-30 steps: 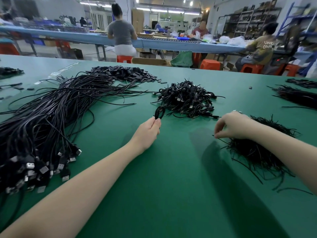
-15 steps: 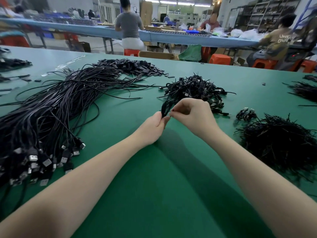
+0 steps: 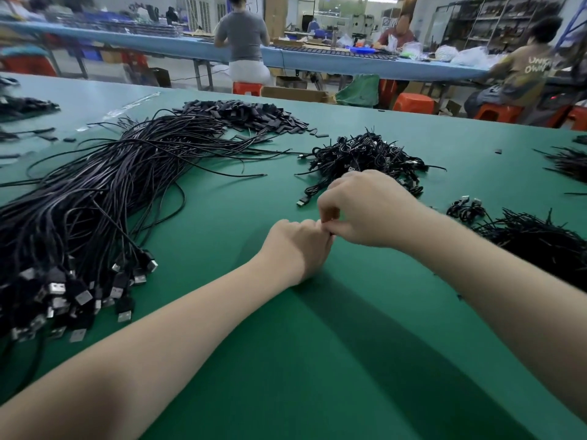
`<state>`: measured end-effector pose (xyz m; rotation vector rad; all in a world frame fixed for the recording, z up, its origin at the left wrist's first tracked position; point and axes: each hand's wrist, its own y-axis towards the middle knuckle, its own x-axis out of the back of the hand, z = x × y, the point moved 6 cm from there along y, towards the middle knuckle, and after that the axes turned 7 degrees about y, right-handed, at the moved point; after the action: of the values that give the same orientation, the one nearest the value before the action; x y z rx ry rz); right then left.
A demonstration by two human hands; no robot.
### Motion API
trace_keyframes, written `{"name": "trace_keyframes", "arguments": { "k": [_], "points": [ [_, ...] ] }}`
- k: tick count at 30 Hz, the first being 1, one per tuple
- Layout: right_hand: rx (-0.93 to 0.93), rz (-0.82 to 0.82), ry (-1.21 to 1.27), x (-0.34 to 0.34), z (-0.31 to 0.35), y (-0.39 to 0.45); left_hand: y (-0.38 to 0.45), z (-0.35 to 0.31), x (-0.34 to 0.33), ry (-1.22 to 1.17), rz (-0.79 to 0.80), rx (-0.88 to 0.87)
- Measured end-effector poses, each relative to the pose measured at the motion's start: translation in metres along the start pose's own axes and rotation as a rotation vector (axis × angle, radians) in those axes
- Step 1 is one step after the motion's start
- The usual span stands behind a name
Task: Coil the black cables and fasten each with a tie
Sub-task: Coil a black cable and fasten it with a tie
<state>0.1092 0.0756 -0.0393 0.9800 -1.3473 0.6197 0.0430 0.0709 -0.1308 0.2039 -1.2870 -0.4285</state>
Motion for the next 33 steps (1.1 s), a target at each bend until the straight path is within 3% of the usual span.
{"name": "trace_keyframes", "arguments": {
  "k": [4, 6, 8, 11, 15, 18, 25, 33],
  "points": [
    [-0.409, 0.456, 0.720, -0.012, -0.060, -0.001, -0.010, -0.005, 0.025, -0.135, -0.242, -0.181],
    [-0.539, 0.551, 1.136, -0.032, -0.069, -0.015, -0.012, -0.005, 0.029, -0.268, -0.273, -0.217],
    [-0.576, 0.478, 1.555, -0.052, -0.064, -0.023, -0.011, 0.001, 0.026, -0.551, -0.213, -0.141],
    [-0.639, 0.169, 1.976, -0.077, -0.046, -0.021, -0.007, 0.013, 0.016, -0.992, -0.207, 0.119],
    [-0.698, -0.415, 1.921, -0.096, -0.034, -0.010, -0.004, 0.024, -0.005, -1.339, -0.145, 0.480],
    [-0.688, -0.601, 1.701, -0.095, -0.033, -0.013, -0.004, 0.027, -0.012, -1.439, -0.098, 0.563],
    [-0.667, -0.511, 1.703, -0.096, -0.034, -0.022, -0.002, 0.026, -0.012, -1.588, -0.071, 0.510],
    [-0.633, -0.471, 1.543, -0.089, -0.038, -0.025, -0.002, 0.027, -0.014, -1.645, -0.010, 0.512]
  ]
}}
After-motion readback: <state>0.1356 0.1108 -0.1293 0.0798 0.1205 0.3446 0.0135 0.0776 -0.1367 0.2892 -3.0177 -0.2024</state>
